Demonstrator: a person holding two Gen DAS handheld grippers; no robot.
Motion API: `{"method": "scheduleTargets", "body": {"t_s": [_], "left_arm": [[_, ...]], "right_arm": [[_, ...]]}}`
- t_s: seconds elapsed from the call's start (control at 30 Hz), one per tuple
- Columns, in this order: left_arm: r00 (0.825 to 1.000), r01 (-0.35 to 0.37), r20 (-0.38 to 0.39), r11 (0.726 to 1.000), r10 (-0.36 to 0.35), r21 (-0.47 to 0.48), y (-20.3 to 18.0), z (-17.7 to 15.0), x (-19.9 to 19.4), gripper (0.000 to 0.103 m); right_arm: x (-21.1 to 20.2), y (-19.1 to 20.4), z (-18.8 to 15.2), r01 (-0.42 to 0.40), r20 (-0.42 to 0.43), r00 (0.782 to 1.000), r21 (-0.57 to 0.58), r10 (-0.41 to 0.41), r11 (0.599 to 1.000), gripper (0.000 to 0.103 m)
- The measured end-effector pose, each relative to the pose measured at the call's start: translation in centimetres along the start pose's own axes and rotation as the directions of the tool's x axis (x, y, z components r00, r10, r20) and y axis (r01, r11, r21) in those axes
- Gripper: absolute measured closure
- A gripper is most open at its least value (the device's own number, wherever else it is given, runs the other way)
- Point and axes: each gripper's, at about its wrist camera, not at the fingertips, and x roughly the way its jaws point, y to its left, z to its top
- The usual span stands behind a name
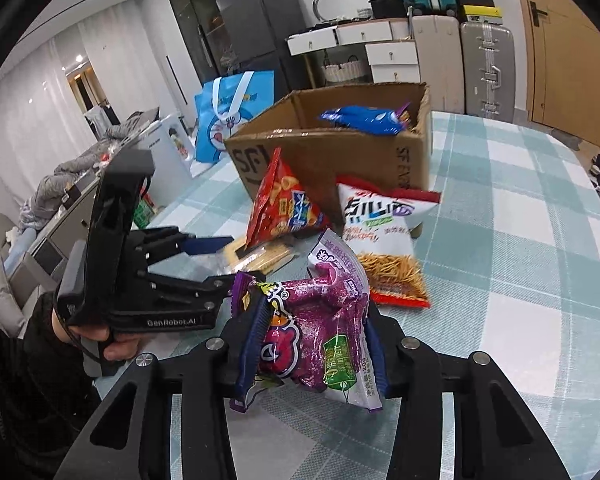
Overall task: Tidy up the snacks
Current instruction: 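Grasp the clear cracker pack with the left gripper while the right grasps the purple candy bag, then carry both packs into the cardboard box and open both grippers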
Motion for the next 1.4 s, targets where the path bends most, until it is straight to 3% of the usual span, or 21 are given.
{"method": "scheduleTargets", "body": {"t_s": [0.37,0.7,1.17,1.4], "left_arm": [[0.997,0.082,-0.003,0.997,-0.082,0.012,-0.8,-0.3,-1.1,0.048],[0.986,0.158,0.043,0.987,-0.159,0.022,-2.0,-0.3,-3.7,0.048],[0.98,0.191,0.05,0.981,-0.192,0.027,-1.9,-1.0,-5.6,0.048],[0.985,0.164,0.056,0.986,-0.162,-0.017,0.1,-2.7,-6.2,0.048]], "right_arm": [[-1.1,-1.4,0.8,0.01,0.061,0.998,0.066,-0.014,0.998,0.059],[-2.9,-2.4,1.2,-0.005,0.167,0.986,0.129,-0.016,0.992,0.059],[-3.1,-2.8,1.4,-0.006,0.186,0.982,0.149,-0.022,0.989,0.059],[-3.1,-2.7,1.4,-0.004,0.191,0.981,0.151,-0.025,0.989,0.059]]}}
